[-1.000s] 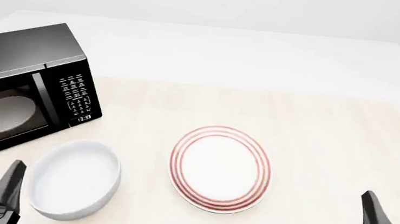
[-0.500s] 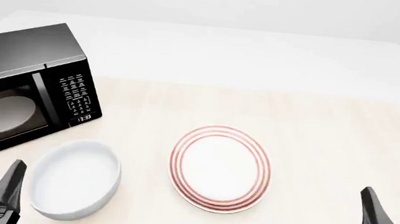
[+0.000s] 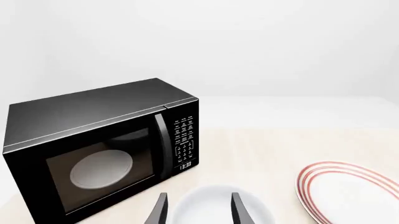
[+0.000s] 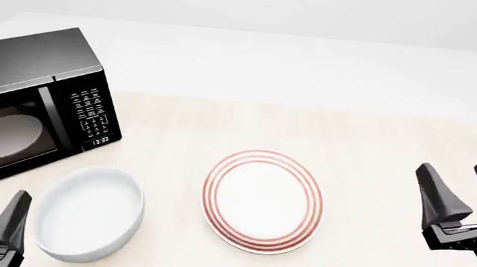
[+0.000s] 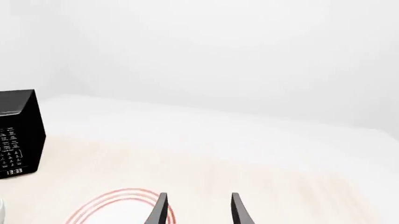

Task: Put the white bowl to the right of the plate.

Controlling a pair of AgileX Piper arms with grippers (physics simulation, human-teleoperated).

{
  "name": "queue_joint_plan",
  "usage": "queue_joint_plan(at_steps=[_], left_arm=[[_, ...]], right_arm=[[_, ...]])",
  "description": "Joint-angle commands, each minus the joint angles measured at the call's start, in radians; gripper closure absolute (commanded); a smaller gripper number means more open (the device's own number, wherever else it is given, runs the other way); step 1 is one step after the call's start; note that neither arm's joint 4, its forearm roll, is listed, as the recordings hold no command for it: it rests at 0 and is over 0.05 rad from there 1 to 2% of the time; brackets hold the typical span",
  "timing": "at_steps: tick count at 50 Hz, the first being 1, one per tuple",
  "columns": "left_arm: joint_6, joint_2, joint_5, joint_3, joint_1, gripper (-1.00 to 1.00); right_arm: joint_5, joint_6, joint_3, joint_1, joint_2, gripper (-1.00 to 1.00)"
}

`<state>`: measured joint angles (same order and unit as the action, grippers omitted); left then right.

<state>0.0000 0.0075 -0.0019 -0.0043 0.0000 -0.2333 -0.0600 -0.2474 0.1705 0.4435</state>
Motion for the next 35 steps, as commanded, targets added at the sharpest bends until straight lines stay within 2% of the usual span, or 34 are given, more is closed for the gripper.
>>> queue_joint_plan(at_steps=[1,2,5,7,9,12,16,18,19,20,26,32,35], left_arm=[[0.0,0.0,0.0,0.0,0.0,-1.0],[0.0,0.0,0.0,0.0,0.0,-1.0],[0.0,0.0,0.0,0.0,0.0,-1.0],[0.0,0.0,0.0,0.0,0.0,-1.0],[0.0,0.0,0.0,0.0,0.0,-1.0],[0.0,0.0,0.0,0.0,0.0,-1.0],[0.0,0.0,0.0,0.0,0.0,-1.0],[0.0,0.0,0.0,0.0,0.0,-1.0],[0.0,0.0,0.0,0.0,0.0,-1.0],[0.0,0.0,0.0,0.0,0.0,-1.0],[0.0,0.0,0.0,0.0,0.0,-1.0],[0.0,0.0,0.0,0.0,0.0,-1.0],[0.0,0.0,0.0,0.0,0.0,-1.0]], right_arm=[[-0.08,-0.012,-0.152,0.077,0.224,-1.0],[-0.088,-0.035,-0.184,0.085,0.263,-1.0],[-0.089,0.01,-0.232,0.114,0.323,-1.0],[-0.083,-0.02,-0.275,0.109,0.405,-1.0],[-0.065,0.017,-0.323,0.123,0.47,-1.0],[-0.06,0.038,-0.377,0.153,0.507,-1.0],[-0.062,0.028,-0.424,0.192,0.56,-1.0],[-0.028,-0.011,-0.485,0.206,0.64,-1.0],[-0.029,0.016,-0.493,0.246,0.641,-1.0],[-0.024,0.025,-0.507,0.253,0.656,-1.0],[-0.027,0.021,-0.57,0.29,0.729,-1.0],[-0.005,0.05,-0.656,0.333,0.817,-1.0],[-0.001,0.026,-0.684,0.356,0.849,-1.0]])
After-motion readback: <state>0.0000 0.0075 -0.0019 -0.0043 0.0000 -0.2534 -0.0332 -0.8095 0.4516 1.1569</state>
